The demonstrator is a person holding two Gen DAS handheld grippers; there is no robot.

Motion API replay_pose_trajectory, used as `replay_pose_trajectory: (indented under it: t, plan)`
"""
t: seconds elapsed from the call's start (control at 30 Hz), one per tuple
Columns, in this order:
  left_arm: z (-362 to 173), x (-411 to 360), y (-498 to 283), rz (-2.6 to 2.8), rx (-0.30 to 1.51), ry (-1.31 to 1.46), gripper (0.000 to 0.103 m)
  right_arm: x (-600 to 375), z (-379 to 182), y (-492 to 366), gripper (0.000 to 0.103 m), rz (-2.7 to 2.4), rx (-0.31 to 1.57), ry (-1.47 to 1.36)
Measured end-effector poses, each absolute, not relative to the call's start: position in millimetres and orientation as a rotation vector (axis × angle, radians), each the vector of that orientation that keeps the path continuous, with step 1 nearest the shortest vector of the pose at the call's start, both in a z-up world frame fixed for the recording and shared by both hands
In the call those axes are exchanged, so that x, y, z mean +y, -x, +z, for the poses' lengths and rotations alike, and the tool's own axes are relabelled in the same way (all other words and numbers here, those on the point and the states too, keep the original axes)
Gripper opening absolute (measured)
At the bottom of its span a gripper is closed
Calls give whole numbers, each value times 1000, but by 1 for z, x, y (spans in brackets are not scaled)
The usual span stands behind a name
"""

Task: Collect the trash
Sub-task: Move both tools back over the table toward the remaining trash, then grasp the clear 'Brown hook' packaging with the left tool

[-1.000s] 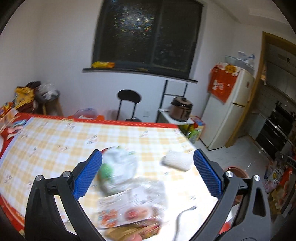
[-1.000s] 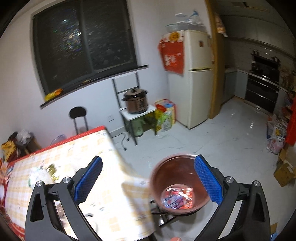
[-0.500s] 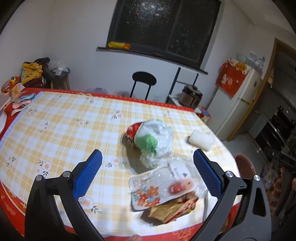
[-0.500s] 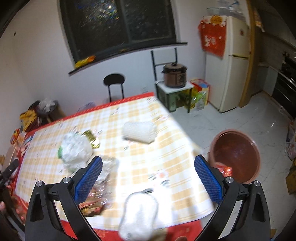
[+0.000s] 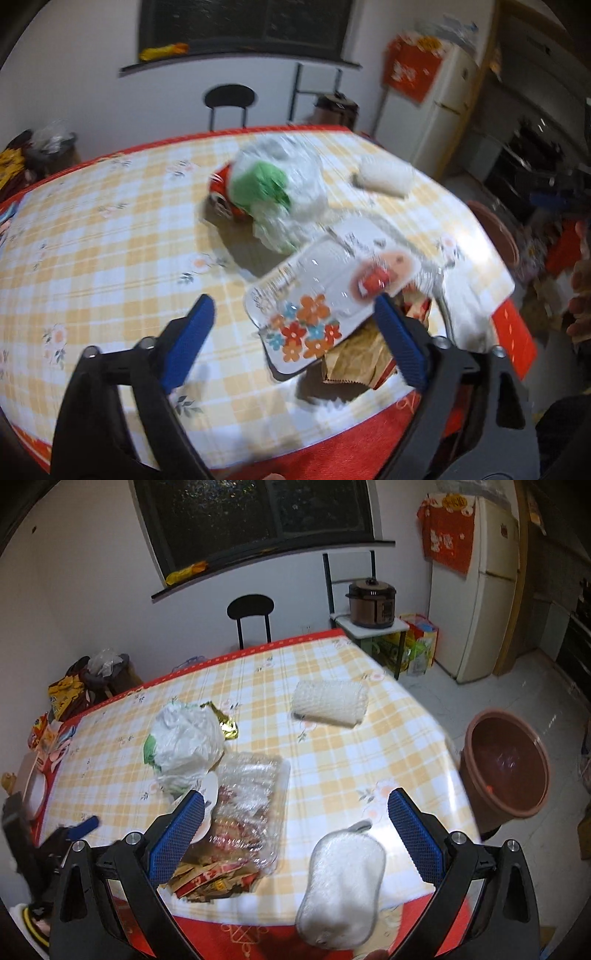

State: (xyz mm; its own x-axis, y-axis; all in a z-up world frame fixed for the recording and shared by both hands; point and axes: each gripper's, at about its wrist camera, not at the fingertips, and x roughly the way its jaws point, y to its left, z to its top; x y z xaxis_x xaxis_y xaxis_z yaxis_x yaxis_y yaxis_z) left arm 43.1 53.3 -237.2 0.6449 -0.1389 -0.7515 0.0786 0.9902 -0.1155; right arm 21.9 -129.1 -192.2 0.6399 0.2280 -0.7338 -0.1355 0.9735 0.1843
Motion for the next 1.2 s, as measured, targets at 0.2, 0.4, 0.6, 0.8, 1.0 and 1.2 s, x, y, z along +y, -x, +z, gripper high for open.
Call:
replay_pose_trajectory:
  t: [0.2,0.4,0.6,0.8,1.0,1.2]
  plan:
    - [-258,26,-58,-232,905,-79,84,-132,-206,-17,98,176,892,-149]
    - [-283,14,-74,-254,961,-171,79,-138,-211,-16,98,156,904,-171]
    - [-292,10,-84,-241,976,-203,78,-140,-215,-20,98,151,921,-168]
    - [-297,3,-93,-215,980,-245,78,-142,-216,-24,98,155,927,-162]
    - [-301,4,-101,-224,990,-228,73,-144,-219,-28,98,157,937,-153]
    - [-293,2,-97,-266,972,-199,45,-144,-222,-33,98,162,944,-149]
